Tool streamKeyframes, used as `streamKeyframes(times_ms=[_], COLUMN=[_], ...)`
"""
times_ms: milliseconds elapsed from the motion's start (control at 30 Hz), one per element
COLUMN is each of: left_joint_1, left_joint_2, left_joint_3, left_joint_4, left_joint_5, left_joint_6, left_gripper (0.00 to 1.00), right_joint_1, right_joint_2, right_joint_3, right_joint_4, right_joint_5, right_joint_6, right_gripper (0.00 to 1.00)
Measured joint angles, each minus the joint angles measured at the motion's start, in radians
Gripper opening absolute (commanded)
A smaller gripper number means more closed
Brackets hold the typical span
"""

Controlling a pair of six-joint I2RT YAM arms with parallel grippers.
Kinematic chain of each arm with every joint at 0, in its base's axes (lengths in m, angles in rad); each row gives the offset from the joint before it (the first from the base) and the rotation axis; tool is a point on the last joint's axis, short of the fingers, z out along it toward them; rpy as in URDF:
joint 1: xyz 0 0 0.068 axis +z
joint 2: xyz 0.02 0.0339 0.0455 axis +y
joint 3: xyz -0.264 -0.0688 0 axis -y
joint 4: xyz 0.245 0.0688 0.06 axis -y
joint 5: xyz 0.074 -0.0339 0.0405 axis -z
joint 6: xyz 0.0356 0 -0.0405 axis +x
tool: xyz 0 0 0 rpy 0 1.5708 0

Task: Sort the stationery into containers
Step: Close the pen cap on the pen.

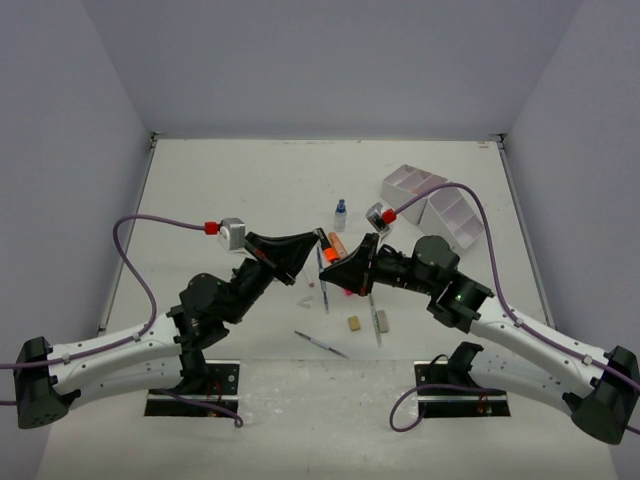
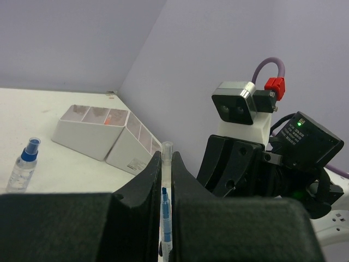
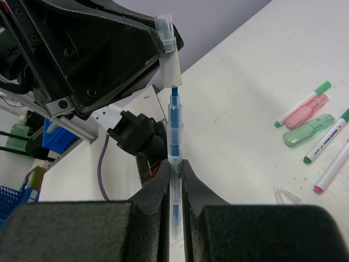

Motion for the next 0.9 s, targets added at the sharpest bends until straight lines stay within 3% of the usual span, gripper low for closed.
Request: streamKeyframes(times_ms=[833,900], left_joint_1=[0.001,0.002], left_joint_2=[0.023,0.029], left_joint_3=[0.0,0.0], left_joint_4=[0.015,0.018], left_joint_5=[0.037,0.041], left_joint_6=[-0.016,-0.021], left_gripper=[0.0,0.1], right_joint_1=[0.001,0.001], right_joint_2=[-0.018,-0.02], right_joint_3=[0.043,0.048], right_joint_4=[-0.046,-0.059], right_joint_5=[0.055,0.062], right_joint_6=[-0.028,-0.04], right_gripper=[0.0,0.0])
